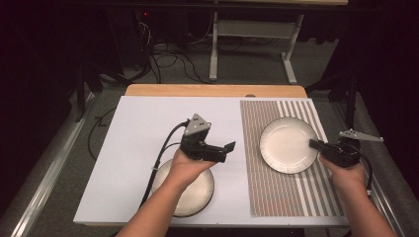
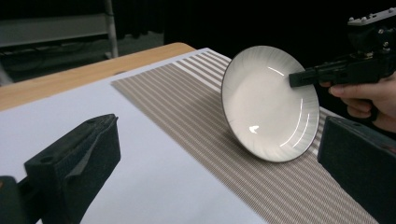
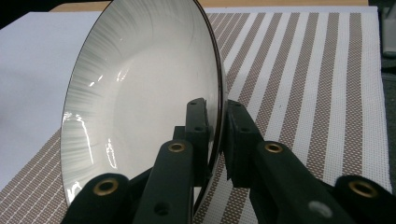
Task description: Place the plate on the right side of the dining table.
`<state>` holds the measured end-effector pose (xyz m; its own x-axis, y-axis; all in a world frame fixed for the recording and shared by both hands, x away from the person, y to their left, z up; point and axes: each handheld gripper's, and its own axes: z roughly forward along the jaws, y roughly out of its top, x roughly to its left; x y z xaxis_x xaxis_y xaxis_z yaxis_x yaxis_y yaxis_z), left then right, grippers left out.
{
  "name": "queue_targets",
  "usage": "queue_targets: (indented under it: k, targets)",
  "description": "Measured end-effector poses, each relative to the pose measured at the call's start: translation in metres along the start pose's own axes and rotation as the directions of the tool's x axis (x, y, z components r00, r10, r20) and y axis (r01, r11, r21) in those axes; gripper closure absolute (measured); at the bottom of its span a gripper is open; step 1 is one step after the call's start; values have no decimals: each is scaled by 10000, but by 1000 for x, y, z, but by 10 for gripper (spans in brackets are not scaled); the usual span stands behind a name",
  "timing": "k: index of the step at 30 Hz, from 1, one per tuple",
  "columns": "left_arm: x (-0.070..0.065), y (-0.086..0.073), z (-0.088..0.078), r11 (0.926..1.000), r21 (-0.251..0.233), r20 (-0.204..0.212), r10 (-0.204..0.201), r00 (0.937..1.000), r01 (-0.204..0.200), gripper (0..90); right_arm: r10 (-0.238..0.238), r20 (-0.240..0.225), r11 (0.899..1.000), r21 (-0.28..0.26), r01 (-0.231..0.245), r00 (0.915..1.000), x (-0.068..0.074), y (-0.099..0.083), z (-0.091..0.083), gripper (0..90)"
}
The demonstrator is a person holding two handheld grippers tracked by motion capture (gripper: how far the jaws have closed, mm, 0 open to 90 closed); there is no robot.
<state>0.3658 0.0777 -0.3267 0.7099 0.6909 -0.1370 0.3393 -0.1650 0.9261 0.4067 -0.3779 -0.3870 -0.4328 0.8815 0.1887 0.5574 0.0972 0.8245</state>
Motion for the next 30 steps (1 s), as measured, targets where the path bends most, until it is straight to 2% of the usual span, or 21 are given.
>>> queue_targets:
  k: [5, 10, 16, 18, 20, 22, 30]
  targets:
    - [11, -12, -39, 9997, -102, -541, 226, 9983, -231, 0, 142, 143, 9998, 152, -144, 9998, -3, -1, 6, 823]
    - [22, -27, -68, 9995, -82, -903, 312, 9954, -321, 0, 274, 198, 9992, 302, -280, 9994, -6, -1, 11, 815]
    - [42, -49, -95, 9997, -230, -1313, -51, 9913, 21, 0, 377, 211, 9984, 411, -385, 9991, -7, 0, 13, 807]
    - [47, -56, -102, 9996, -299, -1510, -44, 9885, -2, 0, 386, 259, 9981, 480, -398, 9989, -8, 0, 14, 802]
    - [50, -64, -107, 9992, -403, -1511, -125, 9884, 65, 0, 444, 285, 9974, 554, -460, 9986, -9, -1, 16, 794]
    - [52, -70, -109, 9995, -307, -1544, -119, 9879, 73, 0, 609, 333, 9958, 659, -630, 9976, -11, -2, 18, 788]
    - [52, -70, -112, 9986, -504, -1397, -240, 9899, 171, 0, 1116, 317, 9882, 1017, -1143, 9932, -20, -4, 26, 764]
